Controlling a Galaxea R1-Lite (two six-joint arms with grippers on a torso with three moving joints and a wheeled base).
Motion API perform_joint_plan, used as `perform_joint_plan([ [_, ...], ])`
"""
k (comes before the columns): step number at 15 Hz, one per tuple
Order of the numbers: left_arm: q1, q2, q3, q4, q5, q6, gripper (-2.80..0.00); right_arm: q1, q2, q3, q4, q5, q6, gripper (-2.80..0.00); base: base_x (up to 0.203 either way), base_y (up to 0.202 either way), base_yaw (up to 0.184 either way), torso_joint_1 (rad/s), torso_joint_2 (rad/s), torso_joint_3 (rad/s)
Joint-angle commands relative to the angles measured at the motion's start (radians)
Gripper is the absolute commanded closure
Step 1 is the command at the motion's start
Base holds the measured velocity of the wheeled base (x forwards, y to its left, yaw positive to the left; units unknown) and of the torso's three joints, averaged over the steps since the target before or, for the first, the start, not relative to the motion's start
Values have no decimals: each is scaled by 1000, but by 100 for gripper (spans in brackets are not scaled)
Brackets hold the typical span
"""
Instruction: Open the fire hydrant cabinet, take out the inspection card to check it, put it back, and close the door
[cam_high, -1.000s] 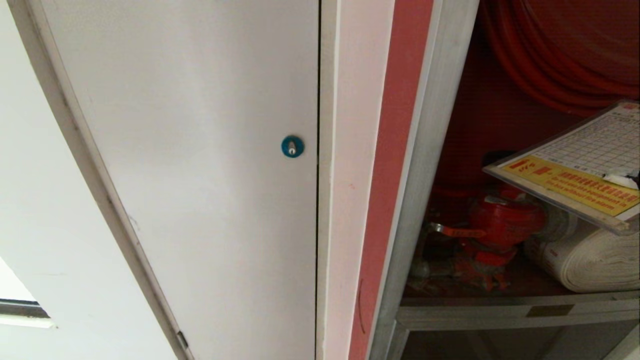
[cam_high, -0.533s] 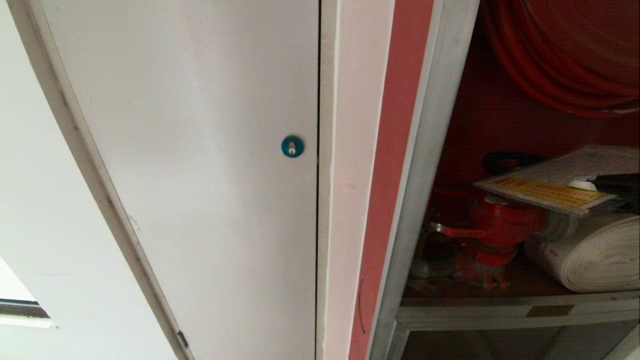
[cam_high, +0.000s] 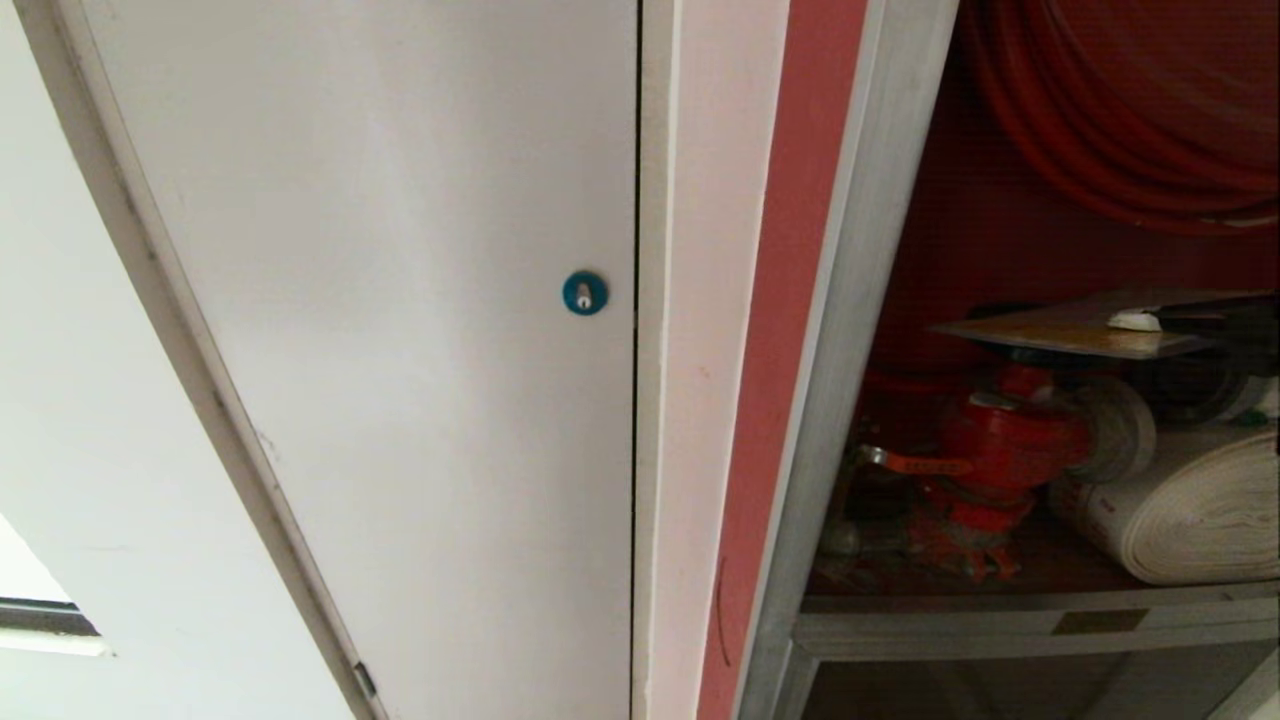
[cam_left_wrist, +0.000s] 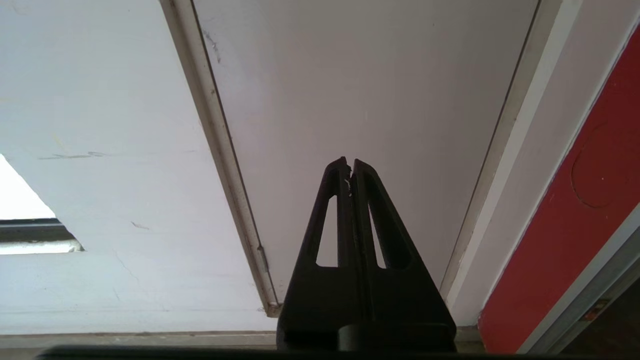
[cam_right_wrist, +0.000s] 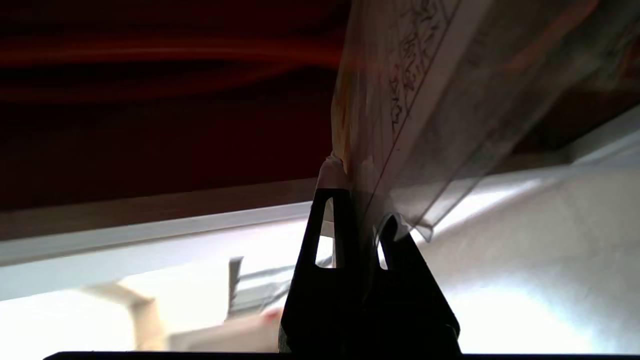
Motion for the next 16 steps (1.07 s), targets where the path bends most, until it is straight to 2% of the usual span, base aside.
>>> perform_joint_plan([
  [1,1,1,2,0,0,1,0,-42,46,-4,0,58,10,0,0,0,0,0,0,0],
  [6,1,1,2,0,0,1,0,-45,112,-28,-73,97,31,0,0,0,0,0,0,0],
  [8,0,1,2,0,0,0,0,-45,143,-50,-85,98,52,0,0,0,0,0,0,0],
  [16,1,1,2,0,0,1,0,-41,203,-49,-134,94,47,0,0,0,0,0,0,0],
])
